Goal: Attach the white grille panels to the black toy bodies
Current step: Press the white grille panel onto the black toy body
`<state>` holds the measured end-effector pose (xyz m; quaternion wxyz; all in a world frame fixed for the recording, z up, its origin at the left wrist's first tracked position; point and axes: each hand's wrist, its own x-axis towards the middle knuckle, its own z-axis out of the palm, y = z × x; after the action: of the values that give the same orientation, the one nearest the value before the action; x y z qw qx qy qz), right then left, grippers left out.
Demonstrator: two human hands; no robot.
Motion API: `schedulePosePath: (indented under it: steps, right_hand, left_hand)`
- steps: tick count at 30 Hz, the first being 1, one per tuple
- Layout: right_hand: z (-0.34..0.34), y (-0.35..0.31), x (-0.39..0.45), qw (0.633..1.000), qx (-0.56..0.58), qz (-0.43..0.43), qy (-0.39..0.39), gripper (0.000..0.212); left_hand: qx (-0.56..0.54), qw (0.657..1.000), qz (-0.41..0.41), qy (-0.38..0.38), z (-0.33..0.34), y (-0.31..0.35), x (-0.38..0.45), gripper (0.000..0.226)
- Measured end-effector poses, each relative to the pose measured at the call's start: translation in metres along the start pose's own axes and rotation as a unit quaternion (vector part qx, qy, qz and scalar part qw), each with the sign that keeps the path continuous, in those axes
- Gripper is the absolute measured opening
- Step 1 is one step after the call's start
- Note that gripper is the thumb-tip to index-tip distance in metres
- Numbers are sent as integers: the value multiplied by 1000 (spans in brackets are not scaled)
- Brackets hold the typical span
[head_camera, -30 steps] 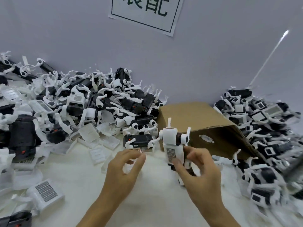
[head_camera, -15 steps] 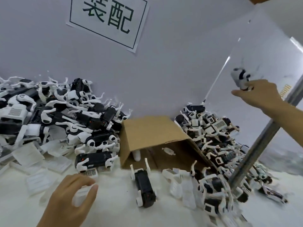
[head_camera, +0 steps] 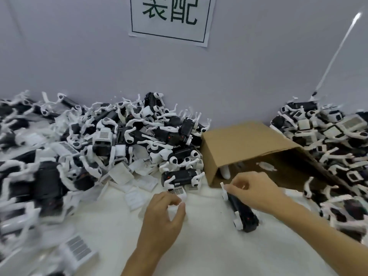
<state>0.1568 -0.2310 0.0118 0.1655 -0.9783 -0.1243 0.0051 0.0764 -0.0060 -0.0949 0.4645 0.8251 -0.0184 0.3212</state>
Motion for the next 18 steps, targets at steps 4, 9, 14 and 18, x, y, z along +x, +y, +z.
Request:
schedulePosePath:
  steps: [4,9,14,18]
  right_hand:
    - [53,-13,-7,979,-192,51,-40,70]
    - [56,-12,-10,989,-146,30,4,45]
    - [53,-10,-21,927,372,56,19,41]
    - [84,-39,-38,649,742,107,-129,50]
  left_hand:
    - [16,1000,8,-25,-4,2,-1,8]
    - [24,999,0,-34,-5,-2,-1,13]
    - [6,999,16,-40,-4,-2,-1,14]
    - [-62,991,-11,-116,-7,2,-3,42]
